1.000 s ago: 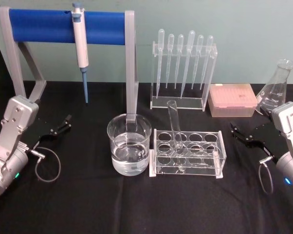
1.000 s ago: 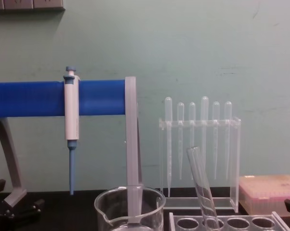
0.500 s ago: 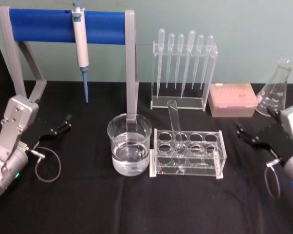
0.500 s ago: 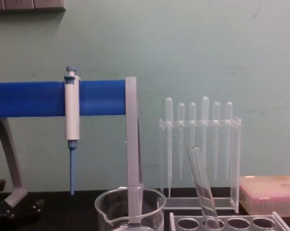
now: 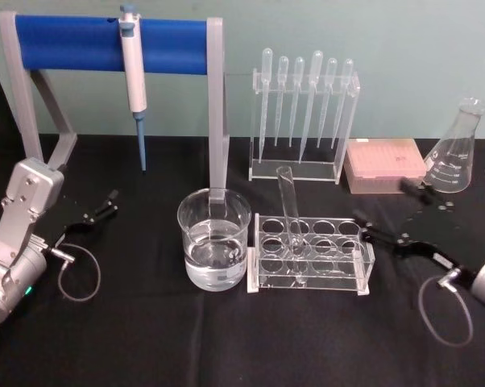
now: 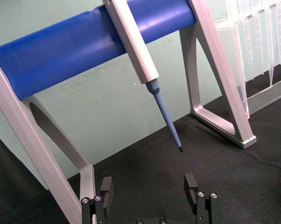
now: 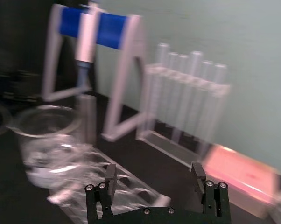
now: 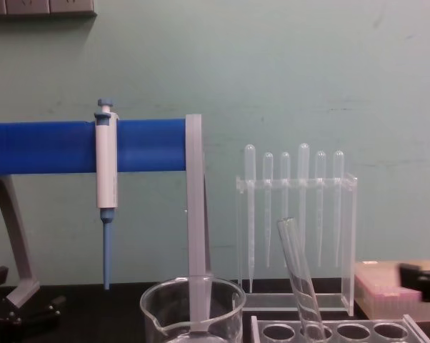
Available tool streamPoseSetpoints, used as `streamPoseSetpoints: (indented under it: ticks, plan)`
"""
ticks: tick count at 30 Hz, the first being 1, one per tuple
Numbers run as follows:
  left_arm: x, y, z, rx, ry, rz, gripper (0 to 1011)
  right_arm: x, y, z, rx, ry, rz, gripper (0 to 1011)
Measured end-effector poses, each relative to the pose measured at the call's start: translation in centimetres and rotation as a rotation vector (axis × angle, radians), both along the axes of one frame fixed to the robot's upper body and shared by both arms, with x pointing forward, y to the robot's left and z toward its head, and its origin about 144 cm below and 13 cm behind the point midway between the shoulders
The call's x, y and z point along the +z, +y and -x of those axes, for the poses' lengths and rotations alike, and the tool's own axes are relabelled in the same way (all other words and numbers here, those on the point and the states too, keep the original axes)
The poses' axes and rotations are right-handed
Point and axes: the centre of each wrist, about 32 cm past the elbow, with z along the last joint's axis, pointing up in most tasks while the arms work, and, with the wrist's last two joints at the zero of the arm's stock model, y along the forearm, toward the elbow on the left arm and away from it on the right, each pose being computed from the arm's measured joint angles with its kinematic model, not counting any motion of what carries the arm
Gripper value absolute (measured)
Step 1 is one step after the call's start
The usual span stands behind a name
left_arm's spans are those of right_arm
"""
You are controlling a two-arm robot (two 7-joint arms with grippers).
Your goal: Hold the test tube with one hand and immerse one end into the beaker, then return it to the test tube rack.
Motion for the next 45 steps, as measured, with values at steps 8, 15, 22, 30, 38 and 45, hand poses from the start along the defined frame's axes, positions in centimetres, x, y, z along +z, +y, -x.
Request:
streamPoseSetpoints:
  ticks: [8, 15, 22, 30, 38, 45]
  plan:
    - [0.0, 0.0, 0.0, 0.0, 0.0, 0.0, 1000, 1.2, 2.4, -2.3, 0.189, 0.09, -0.035, 1003]
    - [0.0, 0.0, 0.0, 0.0, 0.0, 0.0, 1000, 1.7, 4.5, -4.7, 0.254, 0.151, 0.01, 1003]
    - [0.0, 0.0, 0.0, 0.0, 0.0, 0.0, 1000, 2.6, 5.7, -6.8, 0.283, 0.195, 0.062, 1003]
    - [0.0, 0.0, 0.0, 0.0, 0.0, 0.0, 1000, 3.3, 6.6, -8.0, 0.288, 0.197, 0.08, 946]
    - [0.0, 0.0, 0.0, 0.0, 0.0, 0.0, 1000, 3.4, 6.8, -8.1, 0.278, 0.197, 0.072, 741]
    - [0.0, 0.0, 0.0, 0.0, 0.0, 0.0, 1000, 3.1, 6.7, -7.8, 0.261, 0.208, 0.053, 501]
